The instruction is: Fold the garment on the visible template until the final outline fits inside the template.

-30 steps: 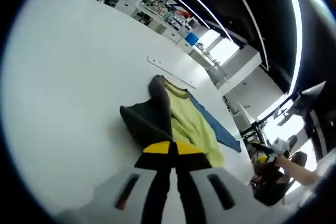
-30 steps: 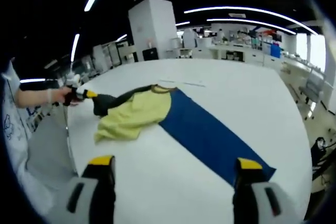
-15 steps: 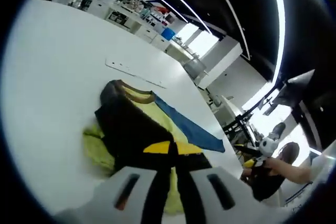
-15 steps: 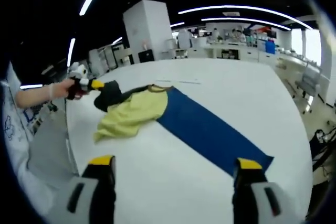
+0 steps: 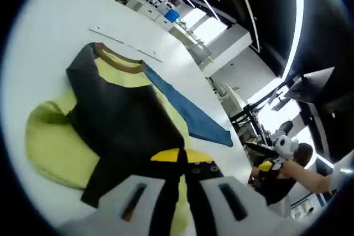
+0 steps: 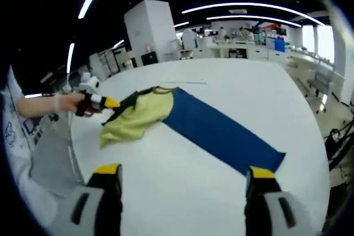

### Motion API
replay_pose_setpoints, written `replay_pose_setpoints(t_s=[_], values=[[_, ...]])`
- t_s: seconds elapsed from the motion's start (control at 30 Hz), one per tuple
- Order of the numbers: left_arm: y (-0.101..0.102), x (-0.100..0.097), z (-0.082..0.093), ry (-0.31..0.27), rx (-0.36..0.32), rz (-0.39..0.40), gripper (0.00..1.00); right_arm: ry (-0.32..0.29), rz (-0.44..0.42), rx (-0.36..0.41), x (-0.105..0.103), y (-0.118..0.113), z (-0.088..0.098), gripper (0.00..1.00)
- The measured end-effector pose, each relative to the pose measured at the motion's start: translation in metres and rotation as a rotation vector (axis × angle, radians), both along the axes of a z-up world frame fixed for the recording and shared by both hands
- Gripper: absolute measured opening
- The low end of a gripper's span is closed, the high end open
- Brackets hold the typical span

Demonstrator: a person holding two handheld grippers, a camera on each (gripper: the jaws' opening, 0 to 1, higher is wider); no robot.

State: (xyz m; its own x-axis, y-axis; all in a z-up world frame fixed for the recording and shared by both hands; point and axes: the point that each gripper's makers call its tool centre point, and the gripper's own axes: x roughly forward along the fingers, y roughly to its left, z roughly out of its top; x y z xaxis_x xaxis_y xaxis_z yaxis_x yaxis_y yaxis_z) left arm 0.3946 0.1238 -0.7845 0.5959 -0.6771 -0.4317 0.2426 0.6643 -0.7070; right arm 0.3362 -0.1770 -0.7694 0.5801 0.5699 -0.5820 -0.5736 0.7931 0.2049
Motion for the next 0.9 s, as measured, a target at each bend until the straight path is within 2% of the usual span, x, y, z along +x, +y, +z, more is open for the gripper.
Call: replay_pose_setpoints(t_s=[0.13, 0.23, 0.4, 0.53, 0.83, 0.9], values=[[0.006, 0.002, -0.007, 0.016, 0.015, 0.0, 0.0, 0.004, -0.004, 0.001, -0.001, 0.0, -0.001, 0.93], [0.006, 0.003, -0.005, 0.016, 0.011, 0.005, 0.0, 0.01, -0.006, 0.0, -0.001, 0.001, -0.004, 0.93], [0.002, -0.005, 0.001, -0.022, 0.034, -0.04, 0.03, 0.009, 0.003, 0.008, 0.0, 0.005, -0.002, 0.93], [0.001, -0.009, 0.009, -0.057, 0.045, -0.058, 0.27, 0.01, 0.01, 0.007, -0.001, 0.009, -0.003, 0.93], [0.007, -0.013, 0.029, -0.146, 0.064, -0.085, 0.65, 0.018, 0.023, 0.01, -0.004, 0.011, -0.004, 0.93], [0.01, -0.013, 0.031, -0.161, 0.091, -0.087, 0.74, 0.016, 0.024, 0.011, -0.003, 0.012, -0.004, 0.93]])
